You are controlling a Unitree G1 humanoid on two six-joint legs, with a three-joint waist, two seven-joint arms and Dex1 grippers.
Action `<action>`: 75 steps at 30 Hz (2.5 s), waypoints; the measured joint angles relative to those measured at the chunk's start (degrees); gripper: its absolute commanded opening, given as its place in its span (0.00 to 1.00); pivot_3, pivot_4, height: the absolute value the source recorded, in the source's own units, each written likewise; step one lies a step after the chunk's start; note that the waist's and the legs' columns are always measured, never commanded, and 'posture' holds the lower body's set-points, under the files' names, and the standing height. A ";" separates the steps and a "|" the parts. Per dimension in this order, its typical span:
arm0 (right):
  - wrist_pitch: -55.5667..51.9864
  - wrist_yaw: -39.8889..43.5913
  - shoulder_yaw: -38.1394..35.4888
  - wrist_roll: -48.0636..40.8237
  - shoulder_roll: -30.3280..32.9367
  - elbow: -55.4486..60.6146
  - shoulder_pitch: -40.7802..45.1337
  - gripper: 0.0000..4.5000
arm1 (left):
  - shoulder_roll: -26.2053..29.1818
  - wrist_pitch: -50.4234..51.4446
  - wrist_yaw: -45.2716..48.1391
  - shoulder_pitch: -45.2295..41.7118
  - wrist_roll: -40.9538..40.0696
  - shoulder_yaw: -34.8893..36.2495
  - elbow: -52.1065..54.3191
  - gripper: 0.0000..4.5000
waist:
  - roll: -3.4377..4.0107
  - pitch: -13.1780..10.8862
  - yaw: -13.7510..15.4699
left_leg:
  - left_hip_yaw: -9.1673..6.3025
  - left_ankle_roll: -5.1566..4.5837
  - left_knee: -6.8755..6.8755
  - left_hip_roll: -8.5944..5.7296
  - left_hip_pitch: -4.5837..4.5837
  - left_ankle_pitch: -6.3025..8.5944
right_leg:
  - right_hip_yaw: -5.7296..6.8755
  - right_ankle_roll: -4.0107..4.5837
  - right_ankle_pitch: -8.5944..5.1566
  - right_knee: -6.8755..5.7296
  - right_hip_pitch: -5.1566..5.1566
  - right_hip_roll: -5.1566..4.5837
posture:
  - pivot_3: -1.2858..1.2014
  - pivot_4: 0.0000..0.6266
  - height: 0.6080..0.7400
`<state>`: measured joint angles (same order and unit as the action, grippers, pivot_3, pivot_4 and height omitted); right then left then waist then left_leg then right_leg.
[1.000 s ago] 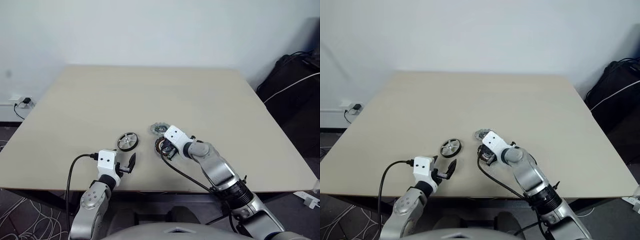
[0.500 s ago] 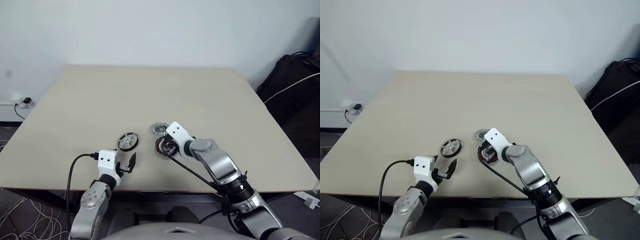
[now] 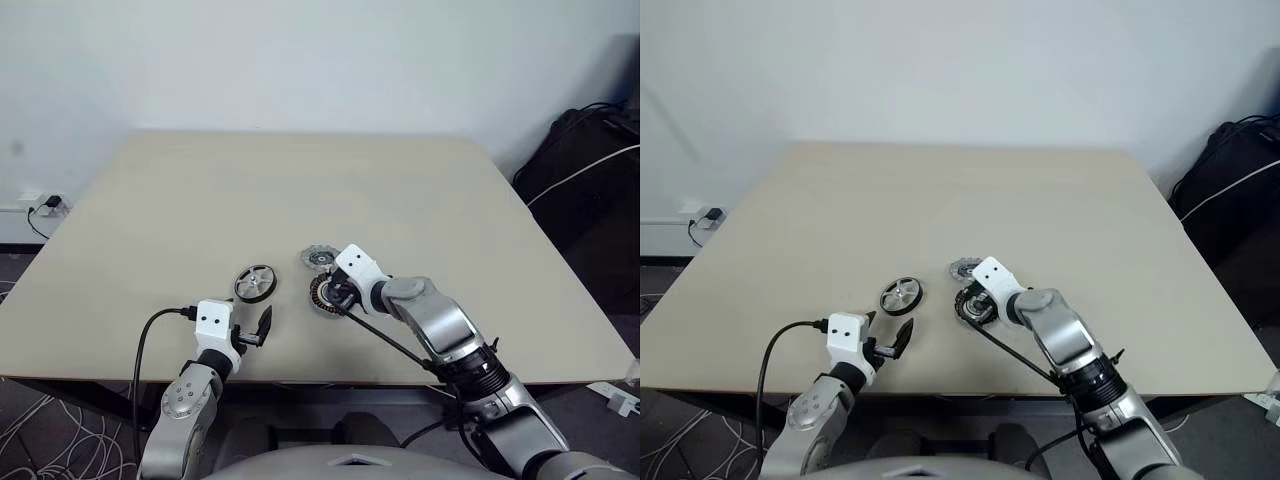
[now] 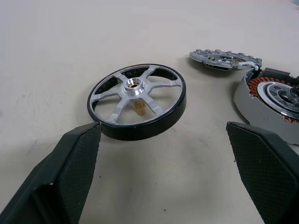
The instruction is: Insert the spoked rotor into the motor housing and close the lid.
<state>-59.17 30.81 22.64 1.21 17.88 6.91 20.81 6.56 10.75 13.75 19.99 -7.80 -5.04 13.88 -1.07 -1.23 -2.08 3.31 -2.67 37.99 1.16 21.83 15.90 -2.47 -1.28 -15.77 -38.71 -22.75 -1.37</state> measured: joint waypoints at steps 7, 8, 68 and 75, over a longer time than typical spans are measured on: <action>0.05 -0.03 -0.01 -0.95 -0.06 -1.19 0.80 0.01 | -0.22 -0.04 -0.05 0.06 0.02 0.03 0.00 1.00 | 0.00 0.00 -0.04 | 0.00 0.00 0.01 0.00 -0.01 0.00 | 0.00 -0.01 0.00 0.00 0.00 0.00 | 0.52 0.00 1.00; 0.06 -0.04 -0.02 -1.08 -0.06 -1.27 0.84 0.01 | -0.22 -0.05 -0.05 0.07 0.02 0.04 0.00 1.00 | 0.00 0.00 -0.05 | 0.00 0.00 0.01 0.00 -0.01 0.00 | 0.00 -0.01 0.00 0.00 0.00 0.00 | 0.52 0.00 1.00; 1.56 -0.93 -0.64 -3.84 0.46 -3.49 2.50 0.01 | -0.61 -0.32 -0.17 0.26 0.03 -0.02 -0.36 1.00 | 0.11 -0.07 -0.05 | 0.00 -0.04 -0.01 0.01 0.21 0.02 | 0.00 -0.12 0.08 0.02 -0.09 0.00 | 0.52 0.00 1.00; 1.48 -0.84 -0.47 -3.88 0.44 -3.47 2.39 0.01 | -0.62 -0.32 -0.15 0.27 0.04 -0.02 -0.36 1.00 | 0.11 -0.07 -0.04 | 0.00 -0.04 -0.01 0.00 0.21 0.02 | 0.01 -0.15 0.09 0.02 -0.08 0.00 | 0.52 0.00 1.00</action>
<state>-57.69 29.97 22.17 -2.68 18.33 3.44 23.20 5.94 10.43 13.60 20.25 -7.76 -5.06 13.52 -0.96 -1.30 -2.12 3.31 -2.71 37.98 1.16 22.04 15.92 -2.47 -1.43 -15.68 -38.69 -22.83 -1.37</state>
